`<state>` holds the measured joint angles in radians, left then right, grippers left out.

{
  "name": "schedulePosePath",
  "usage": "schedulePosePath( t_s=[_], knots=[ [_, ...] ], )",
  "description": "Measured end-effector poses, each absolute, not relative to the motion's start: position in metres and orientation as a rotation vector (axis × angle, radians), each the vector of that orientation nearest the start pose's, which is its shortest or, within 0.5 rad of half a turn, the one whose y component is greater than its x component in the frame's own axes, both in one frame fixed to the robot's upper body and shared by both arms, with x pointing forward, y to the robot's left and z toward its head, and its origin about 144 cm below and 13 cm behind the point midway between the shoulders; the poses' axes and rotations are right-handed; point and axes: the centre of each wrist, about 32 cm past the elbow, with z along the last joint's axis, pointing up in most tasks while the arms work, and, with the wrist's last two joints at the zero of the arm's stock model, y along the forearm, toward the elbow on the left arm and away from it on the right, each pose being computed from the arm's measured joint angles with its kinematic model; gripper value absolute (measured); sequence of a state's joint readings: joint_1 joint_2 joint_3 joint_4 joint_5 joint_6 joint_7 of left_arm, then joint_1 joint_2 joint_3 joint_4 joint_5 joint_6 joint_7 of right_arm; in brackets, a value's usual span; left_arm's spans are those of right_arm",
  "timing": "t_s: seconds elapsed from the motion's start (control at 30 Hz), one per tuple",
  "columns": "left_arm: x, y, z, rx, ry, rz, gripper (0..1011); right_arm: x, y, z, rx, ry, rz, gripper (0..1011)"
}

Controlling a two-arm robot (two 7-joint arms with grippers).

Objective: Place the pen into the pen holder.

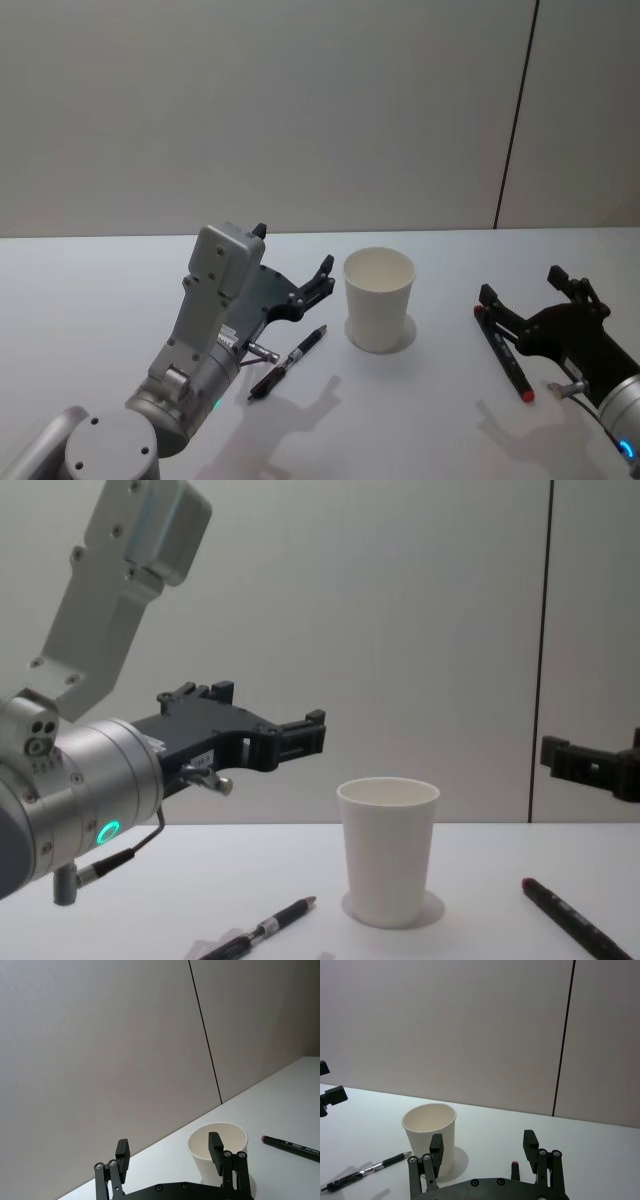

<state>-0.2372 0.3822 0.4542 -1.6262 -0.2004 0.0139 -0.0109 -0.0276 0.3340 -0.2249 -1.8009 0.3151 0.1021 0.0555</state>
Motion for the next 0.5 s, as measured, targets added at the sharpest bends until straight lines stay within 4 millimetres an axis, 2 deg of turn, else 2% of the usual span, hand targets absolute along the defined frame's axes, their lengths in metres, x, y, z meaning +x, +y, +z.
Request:
schedulePosePath(
  t_s=[0.5],
  knots=[
    [0.492, 0.198, 1.204, 0.061, -0.268, 1.124, 1004, 0.451, -0.241, 1.214, -0.038, 0.084, -1.24, 1002]
  ],
)
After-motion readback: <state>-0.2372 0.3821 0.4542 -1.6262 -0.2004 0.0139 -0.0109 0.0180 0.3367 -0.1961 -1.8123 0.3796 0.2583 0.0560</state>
